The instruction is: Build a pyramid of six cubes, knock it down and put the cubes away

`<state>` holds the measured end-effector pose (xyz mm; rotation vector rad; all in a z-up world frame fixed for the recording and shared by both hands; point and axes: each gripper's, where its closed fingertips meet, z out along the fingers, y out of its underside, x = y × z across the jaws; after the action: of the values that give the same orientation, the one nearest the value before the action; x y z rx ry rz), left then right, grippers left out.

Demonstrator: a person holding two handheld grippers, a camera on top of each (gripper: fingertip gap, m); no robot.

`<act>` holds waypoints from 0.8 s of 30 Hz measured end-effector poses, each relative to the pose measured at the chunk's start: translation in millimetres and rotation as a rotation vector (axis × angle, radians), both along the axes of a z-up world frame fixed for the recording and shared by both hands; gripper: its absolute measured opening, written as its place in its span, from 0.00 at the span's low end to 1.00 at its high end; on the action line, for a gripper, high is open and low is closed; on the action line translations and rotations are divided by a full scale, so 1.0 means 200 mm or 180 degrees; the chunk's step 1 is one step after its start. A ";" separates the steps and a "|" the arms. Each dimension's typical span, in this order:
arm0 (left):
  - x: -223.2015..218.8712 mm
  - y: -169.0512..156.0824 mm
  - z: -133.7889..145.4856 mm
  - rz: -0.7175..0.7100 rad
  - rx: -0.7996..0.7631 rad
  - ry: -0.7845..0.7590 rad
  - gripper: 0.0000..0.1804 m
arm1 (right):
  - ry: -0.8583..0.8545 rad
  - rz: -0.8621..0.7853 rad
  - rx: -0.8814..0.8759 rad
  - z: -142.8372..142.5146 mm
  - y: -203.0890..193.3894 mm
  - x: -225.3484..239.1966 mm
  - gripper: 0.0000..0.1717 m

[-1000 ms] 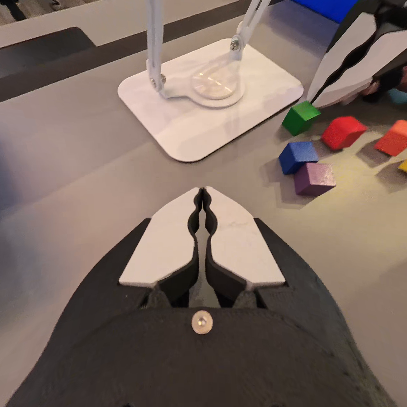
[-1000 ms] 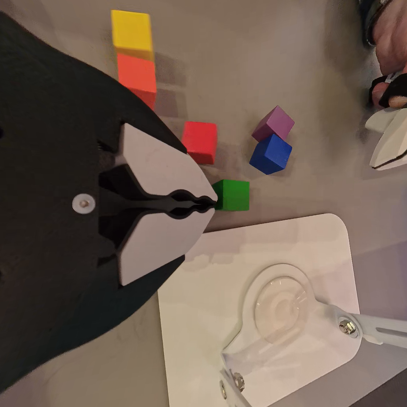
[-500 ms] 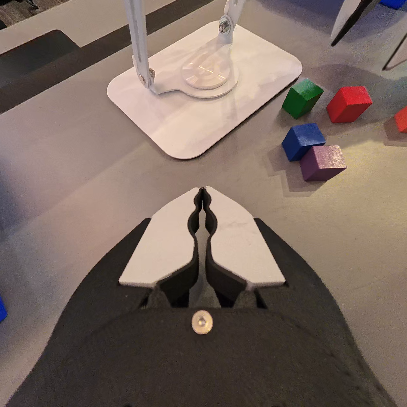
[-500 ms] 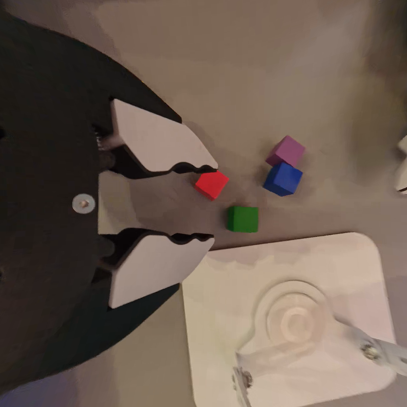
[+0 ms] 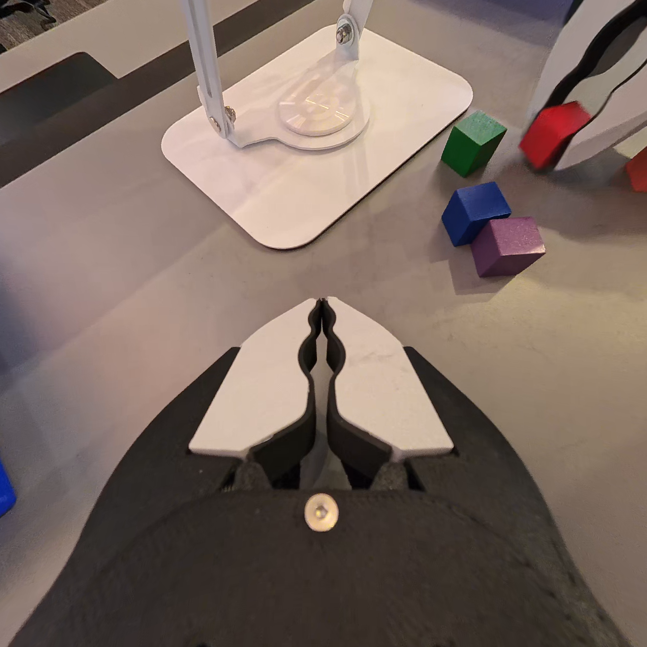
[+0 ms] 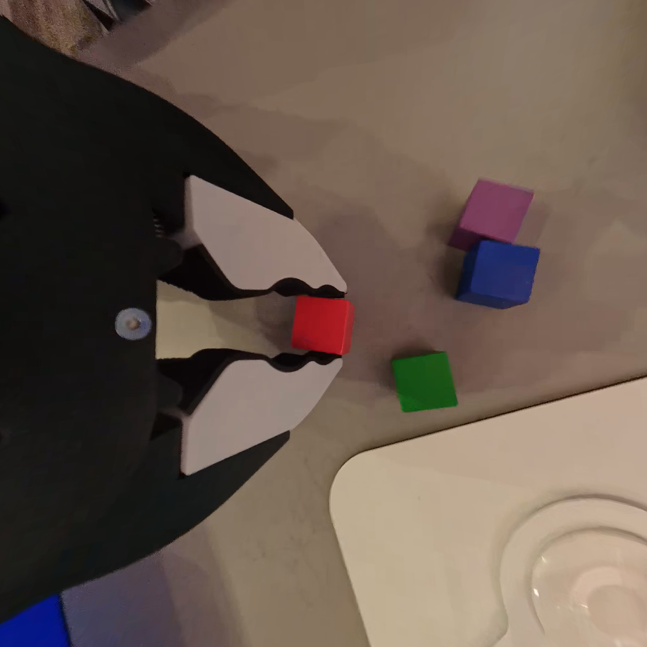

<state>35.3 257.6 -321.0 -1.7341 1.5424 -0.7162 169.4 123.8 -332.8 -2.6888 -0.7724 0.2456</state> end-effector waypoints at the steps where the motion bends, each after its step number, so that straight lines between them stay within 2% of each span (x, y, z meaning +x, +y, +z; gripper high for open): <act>1: 0.00 0.00 0.00 0.0000 0.0001 0.0000 0.00 | 0.0063 -0.0008 0.0062 0.06 -0.02 0.01 0.17; 4: -0.01 0.00 0.00 -0.0004 -0.0025 -0.0011 0.00 | 0.0038 -0.0301 0.0478 0.37 -0.05 0.24 0.17; 7: -0.01 0.00 -0.01 -0.0018 -0.0024 0.0016 0.00 | -0.0220 -0.0925 0.0862 0.66 -0.06 0.69 0.17; 10: -0.01 -0.01 -0.01 -0.0036 0.0025 0.0035 0.00 | -0.0310 -0.1590 0.1025 0.77 -0.03 1.20 0.17; 12: -0.01 -0.01 -0.01 -0.0027 0.0027 0.0030 0.00 | -0.0284 -0.1903 0.0918 0.72 0.02 1.47 0.17; 14: -0.01 0.00 -0.01 -0.0015 0.0014 0.0023 0.00 | -0.0325 -0.2085 0.0646 0.57 0.06 1.68 0.17; 16: -0.01 0.00 -0.01 -0.0012 0.0002 0.0027 0.00 | -0.0257 -0.2177 0.0382 0.40 0.10 1.79 0.17; 20: -0.01 0.00 -0.01 -0.0004 -0.0002 0.0039 0.00 | -0.0279 -0.2277 -0.0089 0.12 0.12 1.89 0.17; 24: -0.01 0.00 -0.02 -0.0012 -0.0011 0.0078 0.00 | -0.0381 -0.2295 -0.0303 -0.02 0.11 1.91 0.18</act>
<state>33.9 257.2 -325.0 -1.7489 1.5622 -0.7021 552.3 146.4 -336.2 -2.8815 0.2154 -0.0599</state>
